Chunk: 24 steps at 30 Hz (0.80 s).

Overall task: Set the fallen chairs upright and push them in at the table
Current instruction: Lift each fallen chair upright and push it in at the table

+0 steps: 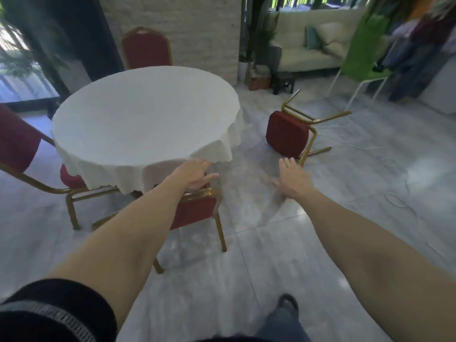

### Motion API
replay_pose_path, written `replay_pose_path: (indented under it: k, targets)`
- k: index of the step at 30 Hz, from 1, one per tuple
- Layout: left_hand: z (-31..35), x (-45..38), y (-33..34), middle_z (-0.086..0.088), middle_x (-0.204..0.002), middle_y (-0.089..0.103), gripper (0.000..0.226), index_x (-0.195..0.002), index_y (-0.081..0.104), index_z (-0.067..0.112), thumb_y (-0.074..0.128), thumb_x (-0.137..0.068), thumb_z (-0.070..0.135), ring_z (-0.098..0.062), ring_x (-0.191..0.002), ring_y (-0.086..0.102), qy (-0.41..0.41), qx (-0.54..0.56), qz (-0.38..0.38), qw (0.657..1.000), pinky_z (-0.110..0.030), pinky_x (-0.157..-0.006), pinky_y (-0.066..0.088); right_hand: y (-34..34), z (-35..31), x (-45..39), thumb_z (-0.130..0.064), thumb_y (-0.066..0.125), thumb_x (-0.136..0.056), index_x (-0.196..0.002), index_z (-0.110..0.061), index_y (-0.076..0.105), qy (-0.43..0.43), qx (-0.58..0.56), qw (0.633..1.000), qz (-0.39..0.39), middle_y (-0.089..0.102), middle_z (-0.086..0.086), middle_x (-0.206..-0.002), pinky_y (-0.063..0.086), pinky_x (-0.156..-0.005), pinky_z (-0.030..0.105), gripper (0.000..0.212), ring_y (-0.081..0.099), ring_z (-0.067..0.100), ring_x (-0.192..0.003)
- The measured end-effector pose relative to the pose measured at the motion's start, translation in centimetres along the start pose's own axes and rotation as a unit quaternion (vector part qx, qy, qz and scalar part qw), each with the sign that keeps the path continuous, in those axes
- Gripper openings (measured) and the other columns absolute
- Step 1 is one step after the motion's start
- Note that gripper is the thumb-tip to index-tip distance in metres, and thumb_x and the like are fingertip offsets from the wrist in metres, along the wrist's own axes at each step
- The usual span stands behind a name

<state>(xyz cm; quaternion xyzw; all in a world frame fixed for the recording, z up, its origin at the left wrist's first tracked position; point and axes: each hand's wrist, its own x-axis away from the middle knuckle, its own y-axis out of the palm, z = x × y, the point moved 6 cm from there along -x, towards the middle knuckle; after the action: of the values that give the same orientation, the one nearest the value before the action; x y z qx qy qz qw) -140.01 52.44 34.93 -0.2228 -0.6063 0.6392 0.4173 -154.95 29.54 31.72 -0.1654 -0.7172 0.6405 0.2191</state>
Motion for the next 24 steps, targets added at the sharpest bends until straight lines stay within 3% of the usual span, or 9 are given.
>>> replay_pose_path:
  k: [2, 8, 12, 18, 24]
  targets:
    - [2.7, -3.5, 0.2, -0.015, -0.149, 0.039, 0.065, -0.146, 0.032, 0.007, 0.033, -0.098, 0.051, -0.029, -0.136, 0.038, 0.022, -0.024, -0.010, 0.999, -0.039, -0.111, 0.029, -0.8, 4.1, -0.8, -0.042, 0.049, -0.097, -0.152, -0.001, 0.013, 0.020, -0.004, 1.000, 0.011, 0.016, 0.014, -0.160, 0.015, -0.119, 0.039, 0.077, 0.011, 0.029, -0.149]
    - [11.5, -13.4, 0.8, -0.014, -0.159, 0.022, 0.069, -0.151, 0.021, 0.005, 0.034, -0.099, 0.048, -0.025, -0.148, 0.018, 0.061, -0.050, -0.020, 0.997, -0.035, -0.119, 0.014, -1.6, 16.4, -4.4, -0.048, 0.049, -0.094, -0.151, -0.003, 0.017, 0.055, -0.006, 0.998, 0.006, 0.020, 0.015, -0.159, 0.018, -0.119, 0.042, 0.080, 0.012, 0.029, -0.148]
    - [16.5, -19.6, 2.2, -0.008, -0.160, 0.021, 0.073, -0.152, 0.020, 0.007, 0.032, -0.097, 0.055, -0.022, -0.149, 0.014, 0.044, -0.038, -0.046, 0.997, -0.044, -0.121, 0.015, -2.4, 23.8, -7.1, -0.045, 0.050, -0.095, -0.151, -0.001, 0.013, 0.060, 0.008, 0.998, -0.028, 0.018, 0.015, -0.159, 0.014, -0.120, 0.040, 0.080, 0.010, 0.030, -0.149]
    - [23.8, -27.5, 3.2, -0.009, -0.160, 0.019, 0.071, -0.151, 0.019, 0.006, 0.033, -0.099, 0.051, -0.022, -0.149, 0.014, 0.026, -0.010, -0.054, 0.998, -0.042, -0.120, 0.016, -3.6, 32.8, -13.1, -0.043, 0.049, -0.096, -0.151, -0.003, 0.016, 0.033, 0.015, 0.998, -0.044, 0.017, 0.012, -0.160, 0.016, -0.120, 0.040, 0.076, 0.011, 0.027, -0.149]
    - [26.1, -36.0, 4.7, -0.010, -0.159, 0.022, 0.072, -0.151, 0.021, 0.006, 0.035, -0.098, 0.051, -0.024, -0.147, 0.019, 0.000, 0.019, -0.065, 0.998, -0.045, -0.119, 0.017, -2.5, 38.7, -21.0, -0.043, 0.049, -0.096, -0.148, -0.002, 0.021, 0.006, 0.020, 0.997, -0.073, 0.022, 0.016, -0.158, 0.019, -0.118, 0.040, 0.073, 0.015, 0.029, -0.148]
